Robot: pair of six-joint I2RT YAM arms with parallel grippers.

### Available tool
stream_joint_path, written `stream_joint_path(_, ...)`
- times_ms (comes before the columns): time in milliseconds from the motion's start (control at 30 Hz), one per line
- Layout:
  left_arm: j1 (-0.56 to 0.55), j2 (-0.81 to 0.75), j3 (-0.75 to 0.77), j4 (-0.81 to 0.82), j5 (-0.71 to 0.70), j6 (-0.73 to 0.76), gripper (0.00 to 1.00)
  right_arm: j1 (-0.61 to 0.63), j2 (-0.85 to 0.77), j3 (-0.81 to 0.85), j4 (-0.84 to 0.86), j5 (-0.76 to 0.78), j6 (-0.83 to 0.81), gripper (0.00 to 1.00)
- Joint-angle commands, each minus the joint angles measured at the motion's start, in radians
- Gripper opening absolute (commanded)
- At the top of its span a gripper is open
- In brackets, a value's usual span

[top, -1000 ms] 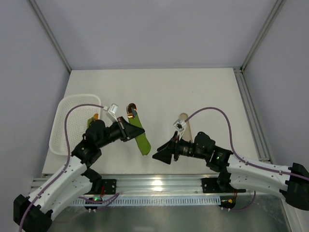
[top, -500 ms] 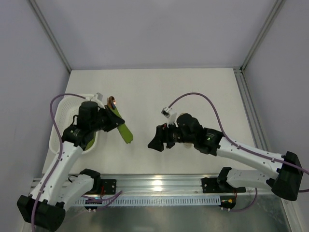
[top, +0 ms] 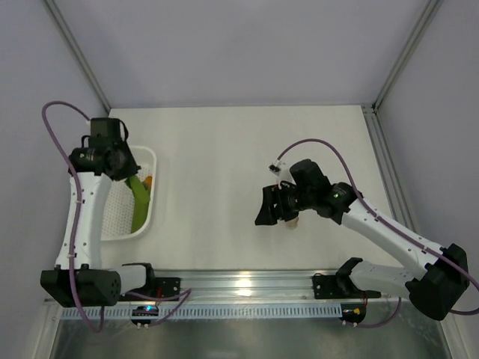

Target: Place the utensils on the paper napkin and roll it up

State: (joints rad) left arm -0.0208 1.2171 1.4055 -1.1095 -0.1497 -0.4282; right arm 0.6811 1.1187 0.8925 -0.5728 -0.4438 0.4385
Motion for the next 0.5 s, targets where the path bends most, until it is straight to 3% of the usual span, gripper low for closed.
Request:
stream_joint_path(0, 0.169, 0.076, 0.035, -0.104, -0.062, 0.251, 0.00, -0.006, -0.028, 0.092, -0.102, -0.067, -0.062, 0.71)
stream_joint_path(67, 0.275, 0.148, 0.030, -0.089, -0.080, 0.302, 0.00, -0.017, -0.025, 0.111, -0.116, -0.065, -0.083, 0.71)
stream_joint_path(167, 0.291, 0.229, 0.020, -0.041, -0.148, 0.361, 0.00, -0.040, -0.002, 0.132, -0.147, -0.082, -0.122, 0.71)
stream_joint_path(300, 0.289, 0.246, -0.022, 0.064, -0.082, 0.497, 0.00, -0.041, 0.009, 0.138, -0.157, -0.073, -0.146, 0.70)
stream_joint_path(400, 0.334, 0.246, -0.071, 0.111, 0.040, 0.595, 0.00, -0.041, 0.015, 0.137, -0.154, -0.059, -0.161, 0.71)
stream_joint_path(433, 0.396, 0.257, -0.091, 0.115, 0.208, 0.612, 0.00, -0.041, 0.019, 0.147, -0.160, -0.047, -0.175, 0.70)
stream_joint_path(467, 0.438, 0.269, -0.094, 0.120, 0.267, 0.612, 0.00, -0.041, 0.023, 0.158, -0.171, -0.042, -0.184, 0.71)
